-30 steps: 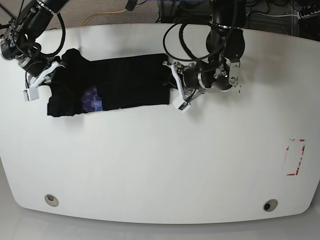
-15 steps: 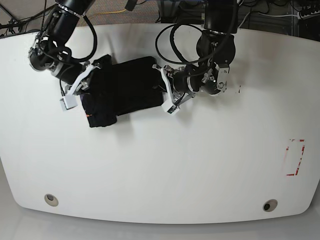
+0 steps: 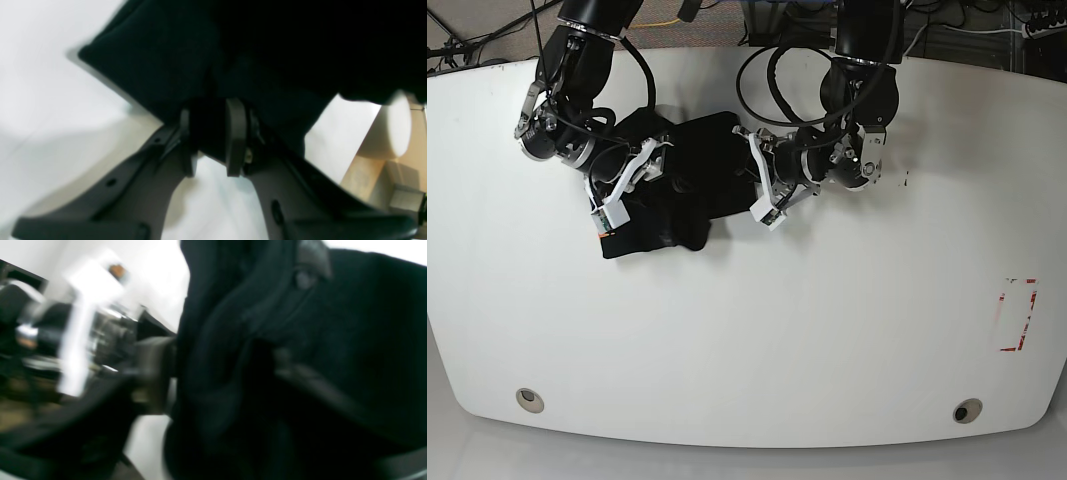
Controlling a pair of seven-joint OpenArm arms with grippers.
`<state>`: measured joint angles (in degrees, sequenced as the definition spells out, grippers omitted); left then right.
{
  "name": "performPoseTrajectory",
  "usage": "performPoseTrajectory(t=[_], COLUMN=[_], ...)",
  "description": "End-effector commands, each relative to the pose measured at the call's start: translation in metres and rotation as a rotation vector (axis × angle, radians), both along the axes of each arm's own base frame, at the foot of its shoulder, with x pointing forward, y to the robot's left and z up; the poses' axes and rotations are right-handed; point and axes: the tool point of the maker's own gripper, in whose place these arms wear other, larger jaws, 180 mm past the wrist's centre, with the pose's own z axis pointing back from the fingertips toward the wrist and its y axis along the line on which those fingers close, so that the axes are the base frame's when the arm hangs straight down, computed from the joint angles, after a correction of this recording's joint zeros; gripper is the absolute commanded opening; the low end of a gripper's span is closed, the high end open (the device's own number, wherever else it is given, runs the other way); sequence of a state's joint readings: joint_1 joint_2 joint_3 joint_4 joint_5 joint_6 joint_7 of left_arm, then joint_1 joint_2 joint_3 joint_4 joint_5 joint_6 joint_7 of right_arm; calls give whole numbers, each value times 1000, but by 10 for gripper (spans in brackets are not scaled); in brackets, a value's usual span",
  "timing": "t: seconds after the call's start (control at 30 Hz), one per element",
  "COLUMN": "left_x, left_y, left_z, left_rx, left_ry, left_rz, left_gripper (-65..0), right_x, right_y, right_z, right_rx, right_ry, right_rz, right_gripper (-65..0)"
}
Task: Fold the T-shirt properly
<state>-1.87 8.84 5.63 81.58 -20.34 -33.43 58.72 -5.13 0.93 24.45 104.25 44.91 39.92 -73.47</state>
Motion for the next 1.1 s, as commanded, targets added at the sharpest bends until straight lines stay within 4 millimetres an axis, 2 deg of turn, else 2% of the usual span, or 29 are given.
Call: performPoseTrajectory(t=[0.0,0.13,0.23,0.33,0.5,0.53,0.73,0.87,0.93,1.07], left_x=[9,16,25,24,30,29,37,31,30,29], left_y=[0,1,11,19,54,68,142,176,182,190], left_z=[11,25,44,62,93,97,103,95,95,97], left_rx=[-1,-5,8,-14,-53,-55,7,87,105,132], left_ry=[-41,-90,-166,-223,-308,-317,-348,-335,-336,-345], left_rz=[3,11,18,25,83,109,239,262,262,256], left_gripper=[-535,-535,-535,-536,-536,-536,-536,-536,-536,-536], right_x=[9,8,8,3,2,1,-8,-18,-19,-24], right_y=[7,14,12,11,0,0,-1,8,12,35], right_z=[9,7,21,31,38,39,30,2,-8,-21], right_rx=[-25,-108,-169,-182,-151,-146,-151,-141,-142,-154], right_ry=[-51,-56,-108,-141,-160,-161,-129,-39,-15,-13], right_rz=[22,65,67,64,49,52,63,100,106,169], right_gripper=[-174,-165,-165,-170,-190,-205,-271,-277,-277,-279])
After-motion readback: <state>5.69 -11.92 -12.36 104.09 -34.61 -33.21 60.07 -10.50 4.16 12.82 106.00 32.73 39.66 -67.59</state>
